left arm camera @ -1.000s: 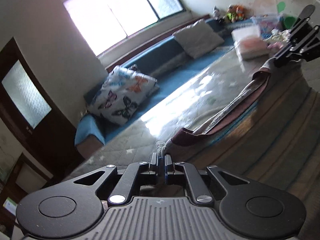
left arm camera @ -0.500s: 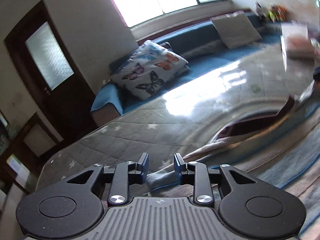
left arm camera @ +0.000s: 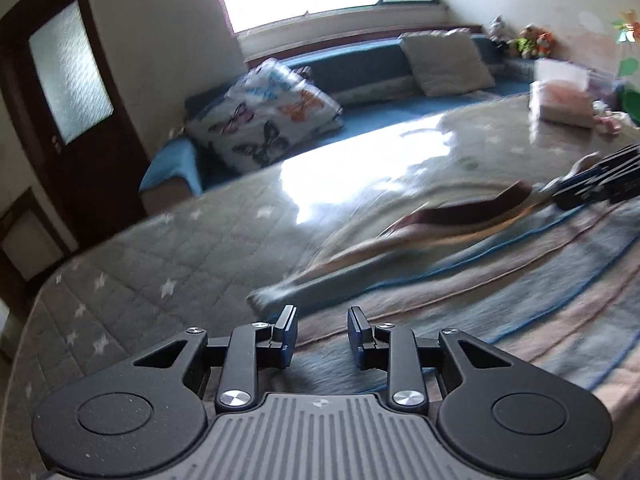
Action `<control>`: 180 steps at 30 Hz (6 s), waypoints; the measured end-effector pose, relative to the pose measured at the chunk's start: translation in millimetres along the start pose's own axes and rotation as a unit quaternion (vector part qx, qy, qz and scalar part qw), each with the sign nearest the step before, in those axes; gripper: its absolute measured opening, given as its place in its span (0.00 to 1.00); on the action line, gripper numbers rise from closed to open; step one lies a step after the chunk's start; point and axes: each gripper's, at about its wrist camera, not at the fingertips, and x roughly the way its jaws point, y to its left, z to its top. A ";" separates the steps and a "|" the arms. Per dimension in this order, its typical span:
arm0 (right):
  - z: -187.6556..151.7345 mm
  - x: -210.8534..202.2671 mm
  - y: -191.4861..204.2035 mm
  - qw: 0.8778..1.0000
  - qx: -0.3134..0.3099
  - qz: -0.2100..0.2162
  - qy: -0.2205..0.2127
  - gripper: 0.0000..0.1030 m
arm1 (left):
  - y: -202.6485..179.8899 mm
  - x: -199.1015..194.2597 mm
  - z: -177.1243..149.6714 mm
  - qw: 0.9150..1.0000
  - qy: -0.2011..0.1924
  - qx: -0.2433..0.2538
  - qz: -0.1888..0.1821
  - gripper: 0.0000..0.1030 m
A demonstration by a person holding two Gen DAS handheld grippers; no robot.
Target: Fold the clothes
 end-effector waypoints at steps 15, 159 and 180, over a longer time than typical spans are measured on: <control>4.1 0.0 5.6 1.000 -0.003 -0.011 -0.001 0.52 | -14.2 22.5 31.9 1.000 0.002 -0.014 -0.021 0.31; -122.9 -182.6 -76.7 0.985 0.081 -0.143 -0.051 0.27 | -128.6 -106.6 -67.1 0.985 -0.012 -0.072 -0.155 0.46; -92.6 -122.5 -70.6 0.986 0.060 -0.155 -0.018 0.46 | -131.3 -106.8 -66.9 0.984 -0.012 -0.072 -0.162 0.57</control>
